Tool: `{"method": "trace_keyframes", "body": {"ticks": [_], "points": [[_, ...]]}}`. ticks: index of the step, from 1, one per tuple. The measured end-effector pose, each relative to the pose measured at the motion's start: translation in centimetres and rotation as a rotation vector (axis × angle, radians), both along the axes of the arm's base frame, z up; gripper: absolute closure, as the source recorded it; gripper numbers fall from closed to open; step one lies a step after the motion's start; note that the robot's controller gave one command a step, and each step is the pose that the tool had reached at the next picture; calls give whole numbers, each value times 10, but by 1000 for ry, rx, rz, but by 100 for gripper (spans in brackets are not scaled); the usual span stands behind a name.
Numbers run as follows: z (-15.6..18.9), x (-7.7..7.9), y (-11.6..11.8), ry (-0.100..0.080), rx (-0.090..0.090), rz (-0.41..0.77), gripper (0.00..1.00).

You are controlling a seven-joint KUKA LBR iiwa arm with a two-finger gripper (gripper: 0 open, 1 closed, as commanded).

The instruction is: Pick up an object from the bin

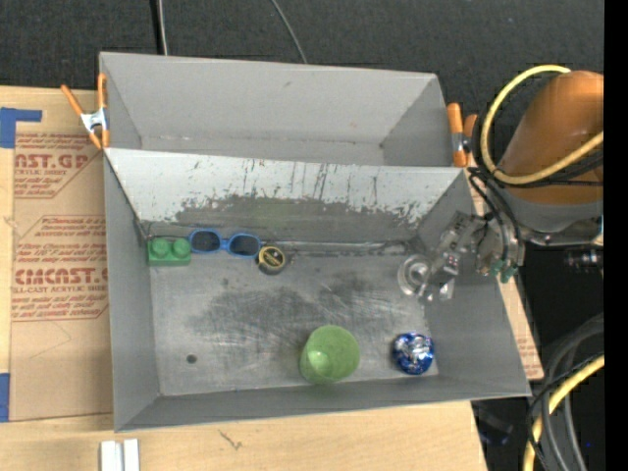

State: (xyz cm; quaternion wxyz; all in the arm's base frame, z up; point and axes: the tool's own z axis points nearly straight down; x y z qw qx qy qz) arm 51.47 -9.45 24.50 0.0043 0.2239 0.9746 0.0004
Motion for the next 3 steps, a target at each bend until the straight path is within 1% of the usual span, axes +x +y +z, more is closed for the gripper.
{"method": "trace_keyframes", "body": {"ticks": [1,2,3], "points": [[-100,29,5,13,2,98,100],[-36,44,32,0,1,108,100],[-88,6,20,12,0,591,100]]}}
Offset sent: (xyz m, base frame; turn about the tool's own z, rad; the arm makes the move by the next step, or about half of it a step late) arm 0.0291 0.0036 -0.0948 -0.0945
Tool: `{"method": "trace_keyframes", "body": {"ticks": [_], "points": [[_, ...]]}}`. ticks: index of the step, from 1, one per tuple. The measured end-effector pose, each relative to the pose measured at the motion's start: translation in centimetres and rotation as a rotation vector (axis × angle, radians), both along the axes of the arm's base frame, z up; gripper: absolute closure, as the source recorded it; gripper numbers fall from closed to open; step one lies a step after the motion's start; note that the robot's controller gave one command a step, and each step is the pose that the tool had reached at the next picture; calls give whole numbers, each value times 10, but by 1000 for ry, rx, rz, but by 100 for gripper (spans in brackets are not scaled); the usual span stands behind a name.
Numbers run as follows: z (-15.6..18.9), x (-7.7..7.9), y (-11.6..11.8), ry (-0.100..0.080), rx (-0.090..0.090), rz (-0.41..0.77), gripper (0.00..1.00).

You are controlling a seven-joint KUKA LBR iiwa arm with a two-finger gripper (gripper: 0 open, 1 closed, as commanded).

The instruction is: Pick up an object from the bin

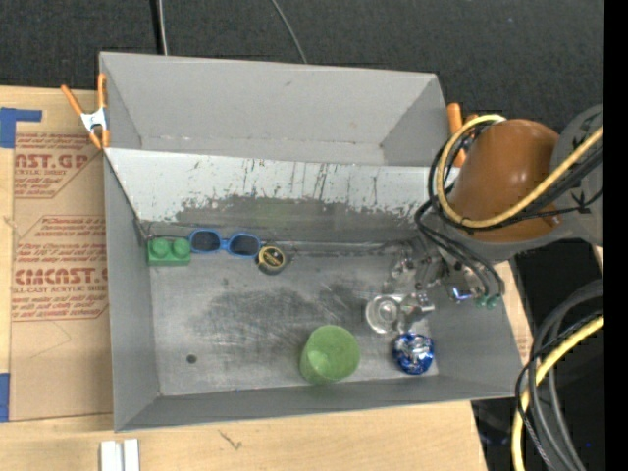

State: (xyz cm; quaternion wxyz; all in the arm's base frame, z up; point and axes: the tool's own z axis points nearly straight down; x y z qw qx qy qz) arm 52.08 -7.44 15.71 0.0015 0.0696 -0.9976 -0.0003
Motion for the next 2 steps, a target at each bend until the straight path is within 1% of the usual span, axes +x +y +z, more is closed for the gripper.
{"method": "trace_keyframes", "body": {"ticks": [1,2], "points": [[-25,3,10,-1,1,-8,100],[-20,14,6,-5,0,-25,100]]}}
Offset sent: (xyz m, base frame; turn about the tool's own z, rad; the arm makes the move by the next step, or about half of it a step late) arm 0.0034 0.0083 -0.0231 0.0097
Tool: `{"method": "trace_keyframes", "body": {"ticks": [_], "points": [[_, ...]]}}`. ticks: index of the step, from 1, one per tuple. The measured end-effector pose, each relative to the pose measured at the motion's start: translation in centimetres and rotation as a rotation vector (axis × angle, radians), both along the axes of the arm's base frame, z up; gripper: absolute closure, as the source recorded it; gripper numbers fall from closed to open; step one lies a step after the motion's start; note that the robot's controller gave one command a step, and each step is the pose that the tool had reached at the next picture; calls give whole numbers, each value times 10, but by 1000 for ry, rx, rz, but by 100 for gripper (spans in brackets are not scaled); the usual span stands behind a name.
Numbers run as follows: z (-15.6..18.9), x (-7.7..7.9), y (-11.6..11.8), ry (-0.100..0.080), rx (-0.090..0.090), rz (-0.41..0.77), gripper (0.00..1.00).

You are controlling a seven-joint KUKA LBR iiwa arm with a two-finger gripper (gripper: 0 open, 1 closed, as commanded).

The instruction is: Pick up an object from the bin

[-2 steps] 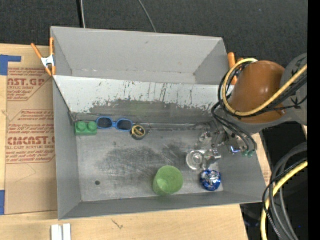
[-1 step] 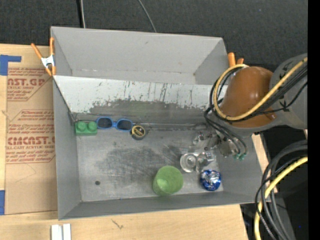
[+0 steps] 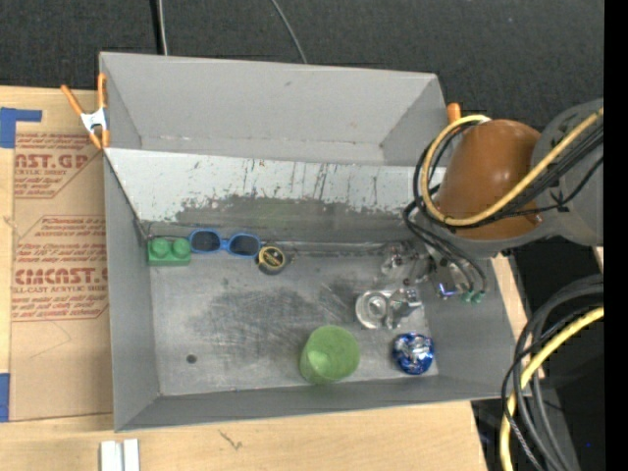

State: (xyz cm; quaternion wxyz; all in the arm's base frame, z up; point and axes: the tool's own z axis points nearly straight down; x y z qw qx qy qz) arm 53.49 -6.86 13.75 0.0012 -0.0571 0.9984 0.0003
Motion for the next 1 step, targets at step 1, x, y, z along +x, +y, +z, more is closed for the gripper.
{"method": "trace_keyframes", "body": {"ticks": [1], "points": [[71,22,3,-9,-2,21,100]]}}
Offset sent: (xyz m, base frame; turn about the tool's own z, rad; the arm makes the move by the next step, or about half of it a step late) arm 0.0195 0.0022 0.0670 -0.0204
